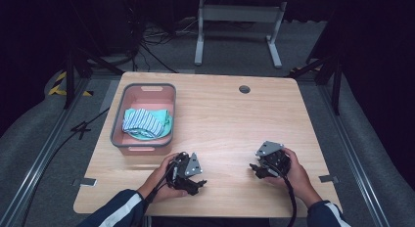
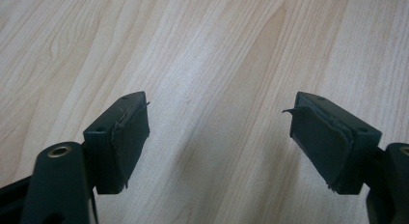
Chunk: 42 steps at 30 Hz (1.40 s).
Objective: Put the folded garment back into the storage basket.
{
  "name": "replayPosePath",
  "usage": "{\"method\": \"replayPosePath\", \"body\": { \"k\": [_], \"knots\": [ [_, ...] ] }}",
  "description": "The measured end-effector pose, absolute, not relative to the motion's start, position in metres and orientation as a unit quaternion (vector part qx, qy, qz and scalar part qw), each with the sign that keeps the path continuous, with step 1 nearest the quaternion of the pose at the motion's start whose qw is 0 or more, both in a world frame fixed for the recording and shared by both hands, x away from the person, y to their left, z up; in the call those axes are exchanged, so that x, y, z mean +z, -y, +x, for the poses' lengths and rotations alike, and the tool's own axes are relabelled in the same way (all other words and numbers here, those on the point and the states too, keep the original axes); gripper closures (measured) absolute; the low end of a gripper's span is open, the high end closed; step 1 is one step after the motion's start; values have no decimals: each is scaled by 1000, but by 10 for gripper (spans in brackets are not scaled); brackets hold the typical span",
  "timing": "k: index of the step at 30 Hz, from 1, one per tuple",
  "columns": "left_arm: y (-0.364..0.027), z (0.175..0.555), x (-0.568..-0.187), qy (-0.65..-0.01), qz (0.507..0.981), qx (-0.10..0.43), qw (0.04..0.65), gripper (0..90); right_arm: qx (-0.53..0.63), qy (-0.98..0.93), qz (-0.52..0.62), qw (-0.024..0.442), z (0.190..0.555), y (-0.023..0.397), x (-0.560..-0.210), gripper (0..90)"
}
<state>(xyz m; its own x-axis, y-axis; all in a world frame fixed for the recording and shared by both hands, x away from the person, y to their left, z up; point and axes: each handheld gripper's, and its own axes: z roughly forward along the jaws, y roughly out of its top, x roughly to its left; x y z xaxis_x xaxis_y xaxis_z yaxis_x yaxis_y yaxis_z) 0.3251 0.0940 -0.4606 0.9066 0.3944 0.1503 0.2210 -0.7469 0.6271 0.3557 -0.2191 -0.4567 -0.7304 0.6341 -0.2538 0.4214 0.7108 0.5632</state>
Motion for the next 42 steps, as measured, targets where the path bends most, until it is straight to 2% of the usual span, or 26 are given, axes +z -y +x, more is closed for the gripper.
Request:
{"method": "replayPosePath", "body": {
  "k": [16,28,42],
  "knots": [
    [-102,325,-475,-188,919,108,331,195,295,-879,315,205,331,259,-470,284],
    [-108,327,-483,-229,901,83,359,146,371,-838,366,161,320,304,-486,191],
    [-107,328,-484,-230,900,82,362,141,371,-838,366,159,320,309,-487,183]
  ]
}}
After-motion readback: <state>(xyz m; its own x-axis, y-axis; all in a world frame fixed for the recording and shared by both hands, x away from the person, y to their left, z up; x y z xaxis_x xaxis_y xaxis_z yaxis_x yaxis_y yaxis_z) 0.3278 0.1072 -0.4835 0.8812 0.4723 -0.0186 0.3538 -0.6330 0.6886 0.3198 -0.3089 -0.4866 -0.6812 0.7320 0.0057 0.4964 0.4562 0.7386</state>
